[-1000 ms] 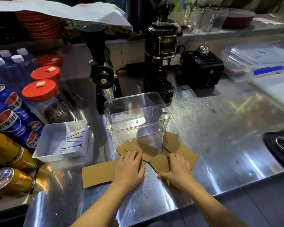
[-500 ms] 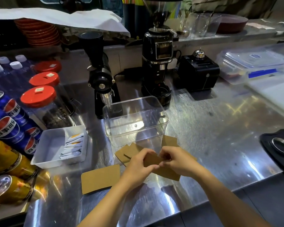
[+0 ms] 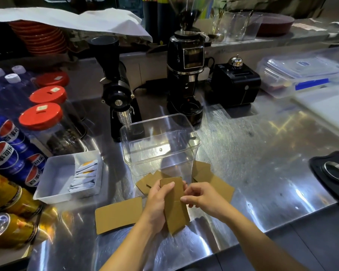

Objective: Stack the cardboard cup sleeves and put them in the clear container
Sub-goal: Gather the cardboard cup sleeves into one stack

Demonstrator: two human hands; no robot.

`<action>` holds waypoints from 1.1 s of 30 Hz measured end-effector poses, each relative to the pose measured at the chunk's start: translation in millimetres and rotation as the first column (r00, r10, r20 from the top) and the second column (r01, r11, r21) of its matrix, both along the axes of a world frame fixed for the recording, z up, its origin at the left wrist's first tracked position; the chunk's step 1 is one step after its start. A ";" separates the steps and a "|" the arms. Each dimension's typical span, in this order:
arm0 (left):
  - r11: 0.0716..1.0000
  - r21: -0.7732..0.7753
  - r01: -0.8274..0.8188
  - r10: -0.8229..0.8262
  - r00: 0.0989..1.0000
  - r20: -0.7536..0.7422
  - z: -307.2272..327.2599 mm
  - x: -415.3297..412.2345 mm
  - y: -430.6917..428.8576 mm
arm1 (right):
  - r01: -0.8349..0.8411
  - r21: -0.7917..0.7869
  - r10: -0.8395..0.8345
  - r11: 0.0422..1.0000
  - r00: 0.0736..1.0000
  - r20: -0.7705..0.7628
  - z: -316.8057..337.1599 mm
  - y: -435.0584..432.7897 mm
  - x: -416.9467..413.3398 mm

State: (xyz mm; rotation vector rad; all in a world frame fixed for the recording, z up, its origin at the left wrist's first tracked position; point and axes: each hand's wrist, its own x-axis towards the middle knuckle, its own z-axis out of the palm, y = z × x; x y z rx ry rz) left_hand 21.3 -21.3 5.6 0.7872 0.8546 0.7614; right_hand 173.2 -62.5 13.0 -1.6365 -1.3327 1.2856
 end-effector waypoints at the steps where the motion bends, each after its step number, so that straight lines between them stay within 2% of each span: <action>1: 1.000 -0.009 0.004 -0.004 1.000 0.001 0.1 1.1 0.0 | 0.009 0.004 -0.009 1.000 1.000 0.004 -2.0 0.5 1.3; 3: 0.999 -0.035 -0.011 0.011 1.000 0.007 -0.8 3.1 1.4 | 0.079 0.045 -0.081 0.996 0.995 0.049 -7.3 2.0 8.1; 5: 0.996 -0.083 -0.043 0.044 0.999 0.012 -2.5 4.3 3.4 | 0.205 0.107 -0.220 0.973 0.962 0.160 -13.7 3.2 20.0; 8: 0.987 -0.142 -0.080 0.083 0.996 0.016 -6.3 5.6 5.9 | 0.311 0.182 -0.360 0.933 0.814 0.456 -25.8 3.8 44.3; 10: 0.982 -0.171 -0.078 0.086 0.995 0.041 -9.9 5.4 6.3 | 0.337 0.136 -0.346 0.932 0.706 0.618 -33.7 3.4 57.7; 12: 0.975 -0.213 -0.067 0.080 0.995 0.057 -11.3 6.5 5.4 | 0.371 0.026 -0.272 0.928 0.630 0.727 -39.0 3.0 66.5; 14: 0.965 -0.253 -0.066 0.086 0.994 0.066 -12.9 8.2 4.1 | 0.386 -0.047 -0.214 0.921 0.605 0.767 -42.9 2.0 70.4; 17: 0.960 -0.271 -0.065 0.086 0.994 0.065 -15.3 11.8 2.6 | 0.395 -0.095 -0.187 0.914 0.617 0.765 -43.7 0.8 74.4; 19: 0.956 -0.281 -0.080 0.100 0.993 0.060 -16.6 15.0 3.8 | 0.392 -0.105 -0.212 0.914 0.682 0.700 -40.9 -1.0 75.3; 21: 0.947 -0.304 -0.101 0.125 0.990 0.059 -18.4 17.5 5.9 | 0.400 -0.103 -0.287 0.911 0.792 0.538 -36.1 -3.0 75.2; 25: 0.938 -0.321 -0.130 0.157 0.986 0.058 -19.9 20.4 9.2 | 0.333 -0.073 -0.305 0.940 0.917 0.257 -16.3 -6.8 69.9; 28: 0.939 -0.312 -0.145 0.174 0.983 0.067 -18.2 23.0 9.6 | 0.328 -0.069 -0.332 0.942 0.942 -0.059 2.6 -7.8 58.5; 30: 0.931 -0.347 -0.116 0.158 0.983 0.094 -16.1 25.4 7.2 | 0.272 -0.088 -0.282 0.958 0.949 -0.142 9.9 -7.4 46.3; 33: 0.927 -0.368 -0.072 0.121 0.986 0.113 -13.6 27.3 4.7 | 0.176 -0.100 -0.191 0.979 0.966 -0.176 11.9 -5.4 29.0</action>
